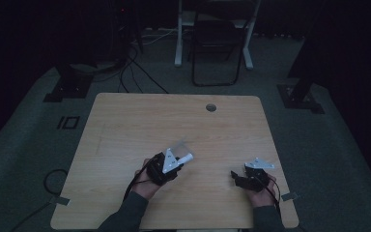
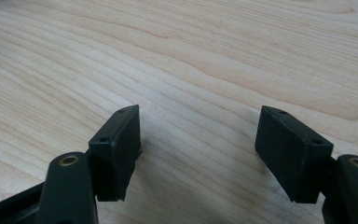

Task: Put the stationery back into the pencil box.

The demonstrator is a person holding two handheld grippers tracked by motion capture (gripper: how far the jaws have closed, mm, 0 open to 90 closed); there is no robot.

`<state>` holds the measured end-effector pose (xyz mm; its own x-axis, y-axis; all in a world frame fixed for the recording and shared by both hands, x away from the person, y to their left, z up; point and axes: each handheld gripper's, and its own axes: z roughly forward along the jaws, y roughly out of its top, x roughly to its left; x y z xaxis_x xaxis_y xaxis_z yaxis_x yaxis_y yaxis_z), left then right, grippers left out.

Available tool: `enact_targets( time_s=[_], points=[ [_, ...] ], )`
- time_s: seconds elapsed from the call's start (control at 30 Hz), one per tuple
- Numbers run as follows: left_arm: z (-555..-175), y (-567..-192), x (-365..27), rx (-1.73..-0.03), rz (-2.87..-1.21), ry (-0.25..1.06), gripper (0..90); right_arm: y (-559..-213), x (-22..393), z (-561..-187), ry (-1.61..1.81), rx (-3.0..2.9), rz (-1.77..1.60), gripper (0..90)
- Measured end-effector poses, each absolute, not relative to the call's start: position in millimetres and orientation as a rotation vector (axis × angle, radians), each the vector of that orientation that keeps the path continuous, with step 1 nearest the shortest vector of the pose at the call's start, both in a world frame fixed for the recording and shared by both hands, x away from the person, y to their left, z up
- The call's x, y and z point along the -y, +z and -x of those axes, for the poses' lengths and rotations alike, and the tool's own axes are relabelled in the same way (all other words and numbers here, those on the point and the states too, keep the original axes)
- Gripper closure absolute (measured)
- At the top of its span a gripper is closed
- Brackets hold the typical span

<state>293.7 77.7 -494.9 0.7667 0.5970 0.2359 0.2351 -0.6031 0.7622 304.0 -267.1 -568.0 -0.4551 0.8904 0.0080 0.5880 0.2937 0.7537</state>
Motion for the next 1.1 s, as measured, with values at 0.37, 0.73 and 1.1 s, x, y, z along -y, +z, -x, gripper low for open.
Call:
enact_targets(
  time_s=[0.37, 0.73, 1.1],
  points=[
    [-294.9, -495.0, -80.7, -0.63, -2.21, 0.625, 70.8, -568.0, 267.1, -304.0, 0.985, -2.153, -1.323, 31.0],
    [-296.5, -495.5, -83.4, -0.642, -2.207, 0.632, 70.8, -568.0, 267.1, -304.0, 0.986, -2.153, -1.324, 31.0],
    [-298.1, -496.7, -85.4, -0.655, -2.208, 0.646, 70.8, -568.0, 267.1, -304.0, 0.985, -2.153, -1.323, 31.0]
  ],
)
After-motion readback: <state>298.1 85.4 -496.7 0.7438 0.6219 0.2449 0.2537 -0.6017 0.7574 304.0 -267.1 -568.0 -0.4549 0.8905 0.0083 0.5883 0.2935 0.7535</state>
